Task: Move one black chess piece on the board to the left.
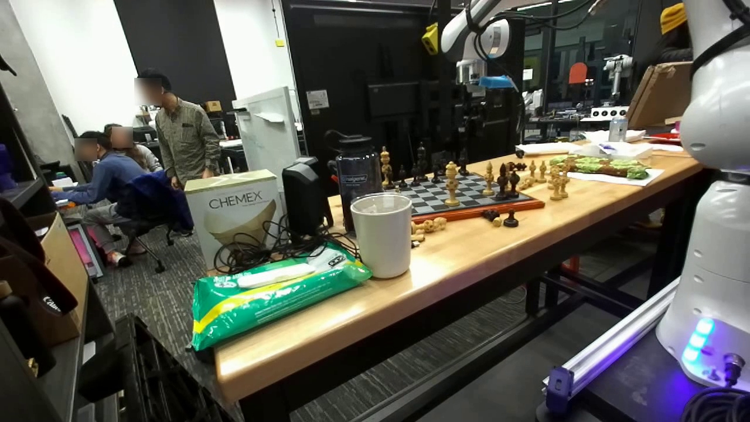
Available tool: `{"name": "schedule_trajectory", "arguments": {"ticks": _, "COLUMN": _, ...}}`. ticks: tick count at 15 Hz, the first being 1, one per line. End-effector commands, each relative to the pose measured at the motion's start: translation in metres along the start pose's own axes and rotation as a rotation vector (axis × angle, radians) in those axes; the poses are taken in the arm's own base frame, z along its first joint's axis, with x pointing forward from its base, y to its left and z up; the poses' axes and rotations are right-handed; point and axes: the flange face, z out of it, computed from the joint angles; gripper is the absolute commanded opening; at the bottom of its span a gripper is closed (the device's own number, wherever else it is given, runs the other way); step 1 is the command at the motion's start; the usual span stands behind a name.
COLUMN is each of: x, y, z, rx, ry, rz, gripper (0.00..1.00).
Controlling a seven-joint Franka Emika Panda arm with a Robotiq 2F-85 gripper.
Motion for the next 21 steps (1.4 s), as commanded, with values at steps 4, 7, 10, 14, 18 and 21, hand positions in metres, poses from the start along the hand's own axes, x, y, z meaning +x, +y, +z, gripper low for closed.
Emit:
{"name": "schedule_trajectory", "arguments": {"ticks": 4, "x": 0.023, "y": 0.015, "z": 0.017, "rx": 0.054, "ry": 0.002, "rz": -0.031, "gripper": 1.00}}
{"name": "schedule_trajectory", "arguments": {"ticks": 7, "x": 0.027, "y": 0.017, "z": 0.024, "rx": 0.068, "ry": -0.007, "rz": -0.029, "gripper": 1.00}}
{"name": "schedule_trajectory", "arguments": {"ticks": 10, "x": 0.028, "y": 0.018, "z": 0.030, "rx": 0.084, "ry": -0.017, "rz": -0.023, "gripper": 1.00}}
{"name": "schedule_trajectory", "arguments": {"ticks": 14, "x": 0.029, "y": 0.022, "z": 0.037, "rx": 0.104, "ry": -0.032, "rz": -0.021, "gripper": 1.00}}
{"name": "schedule_trajectory", "arguments": {"ticks": 18, "x": 0.034, "y": 0.024, "z": 0.044, "rx": 0.112, "ry": -0.039, "rz": -0.024, "gripper": 1.00}}
{"name": "schedule_trajectory", "arguments": {"ticks": 21, "x": 0.037, "y": 0.025, "z": 0.051, "rx": 0.114, "ry": -0.047, "rz": -0.024, "gripper": 1.00}}
